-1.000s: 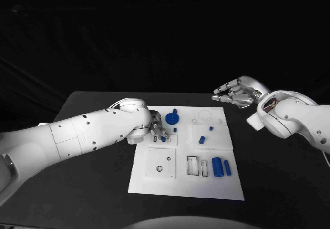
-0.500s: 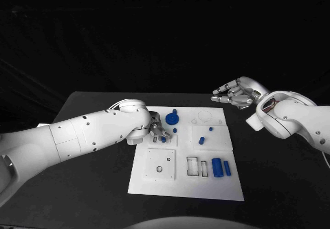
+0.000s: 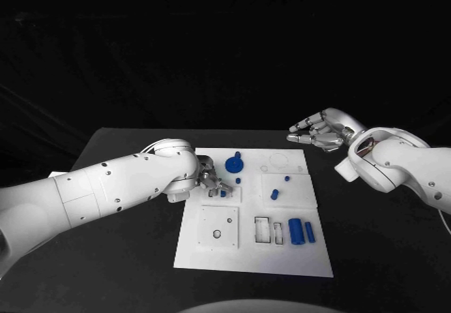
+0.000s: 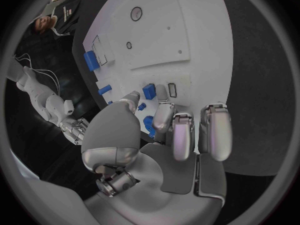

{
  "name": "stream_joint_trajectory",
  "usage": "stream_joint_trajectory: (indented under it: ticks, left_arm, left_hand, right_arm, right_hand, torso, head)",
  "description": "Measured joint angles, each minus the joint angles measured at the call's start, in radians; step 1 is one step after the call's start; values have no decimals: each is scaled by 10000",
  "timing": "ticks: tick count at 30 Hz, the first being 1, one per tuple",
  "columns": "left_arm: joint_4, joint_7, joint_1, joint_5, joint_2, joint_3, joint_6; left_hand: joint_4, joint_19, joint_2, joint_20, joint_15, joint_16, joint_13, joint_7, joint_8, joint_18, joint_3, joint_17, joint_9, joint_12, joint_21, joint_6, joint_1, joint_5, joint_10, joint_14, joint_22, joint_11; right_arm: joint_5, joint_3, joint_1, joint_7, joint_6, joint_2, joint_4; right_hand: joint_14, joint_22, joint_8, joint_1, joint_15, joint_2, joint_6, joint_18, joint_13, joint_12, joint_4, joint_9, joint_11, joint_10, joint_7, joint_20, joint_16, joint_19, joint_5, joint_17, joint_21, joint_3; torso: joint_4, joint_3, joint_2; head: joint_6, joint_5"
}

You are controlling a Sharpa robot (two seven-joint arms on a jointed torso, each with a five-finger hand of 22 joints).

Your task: Assemble the parts on the task board

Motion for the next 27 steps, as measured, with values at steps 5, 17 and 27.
stream_joint_trajectory:
  ticks: [5, 17, 27]
  left_arm:
    - [262, -12, 255, 488, -414, 360, -6]
    - [-906, -25, 1021, 997, -325, 522, 851]
    - [-2583, 15, 1020, 619, 686, 207, 1170]
  left_hand:
    - [5, 0, 137, 0, 0, 0, -409, 99, -60, 2, -638, 1, -28, -330, -190, -333, 58, -432, -342, 0, -1, 88]
    - [-2, -19, 460, 200, 241, 0, -910, 427, -943, -1, -1313, 8, -802, -665, -307, -962, 857, -335, -696, 13, -2, 374]
    - [-3, -54, 657, 235, 241, 0, -1026, 459, -998, 0, -1456, 6, -994, -759, -441, -797, 1054, -298, -766, 13, -3, 444]
  right_arm:
    - [-3, -16, -5, 0, 3, -6, -50]
    - [-8, -38, -21, 0, 8, 55, -182]
    - [-11, -40, -26, 8, 7, 115, -249]
  right_hand:
    - [0, 0, 0, -24, 0, 25, 0, 0, 0, 0, 0, 0, 0, 0, 0, 0, 0, 0, 0, 0, 0, 0]
    - [0, 0, 0, -24, 0, 25, 0, 0, 0, 0, 0, 0, 0, 0, 0, 0, 0, 0, 0, -1, 0, 1]
    - [0, 1, 0, -23, 0, 24, 0, 0, 1, 1, 9, 0, 1, 1, 0, 0, 0, 0, 0, -2, 0, -9]
  torso:
    - [7, 11, 0]
    - [28, 6, 0]
    - [8, -31, 42]
  head:
    - [33, -36]
    - [89, -21]
    - [124, 55]
